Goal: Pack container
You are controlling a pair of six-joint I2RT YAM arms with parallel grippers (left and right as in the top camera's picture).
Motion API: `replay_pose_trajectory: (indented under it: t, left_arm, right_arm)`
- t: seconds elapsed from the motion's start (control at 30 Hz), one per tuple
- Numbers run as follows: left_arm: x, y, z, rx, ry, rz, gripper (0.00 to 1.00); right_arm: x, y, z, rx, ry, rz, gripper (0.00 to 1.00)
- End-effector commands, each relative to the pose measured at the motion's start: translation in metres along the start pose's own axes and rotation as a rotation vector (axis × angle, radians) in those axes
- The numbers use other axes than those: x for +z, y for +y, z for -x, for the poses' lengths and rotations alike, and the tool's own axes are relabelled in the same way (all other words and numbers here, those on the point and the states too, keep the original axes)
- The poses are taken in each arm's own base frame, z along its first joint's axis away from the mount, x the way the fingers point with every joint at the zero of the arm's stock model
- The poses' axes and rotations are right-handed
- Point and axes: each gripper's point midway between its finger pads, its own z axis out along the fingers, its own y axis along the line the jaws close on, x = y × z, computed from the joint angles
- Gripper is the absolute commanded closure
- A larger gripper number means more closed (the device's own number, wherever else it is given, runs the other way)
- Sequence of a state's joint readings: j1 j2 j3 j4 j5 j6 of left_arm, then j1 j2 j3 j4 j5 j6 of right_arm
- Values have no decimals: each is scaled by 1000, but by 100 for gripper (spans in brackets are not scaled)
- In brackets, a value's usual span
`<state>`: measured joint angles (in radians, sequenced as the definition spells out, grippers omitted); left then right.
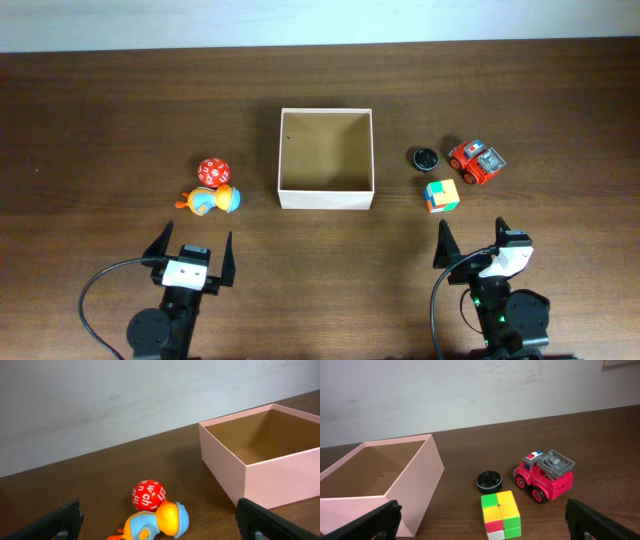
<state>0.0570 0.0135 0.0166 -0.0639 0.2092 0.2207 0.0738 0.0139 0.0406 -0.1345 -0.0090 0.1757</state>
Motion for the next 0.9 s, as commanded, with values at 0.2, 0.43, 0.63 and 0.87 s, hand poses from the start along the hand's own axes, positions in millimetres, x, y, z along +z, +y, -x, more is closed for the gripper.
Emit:
replay_pose_trajectory:
  t: [0.2, 0.43, 0.63, 0.87]
  left_arm:
    - [0, -1, -2, 13, 0, 0, 1]
    - [0, -1, -2, 13, 0, 0, 1]
    - [0, -1, -2, 13, 0, 0, 1]
    - [0, -1, -2, 13, 0, 0, 1]
  right_arm:
    - [0, 0, -2, -12, -3, -1, 1]
    - [0, 0, -2, -12, -3, -1, 1]
    - [0, -2, -2, -20, -5, -11, 1]
    - [0, -10, 0, -22, -13, -57, 1]
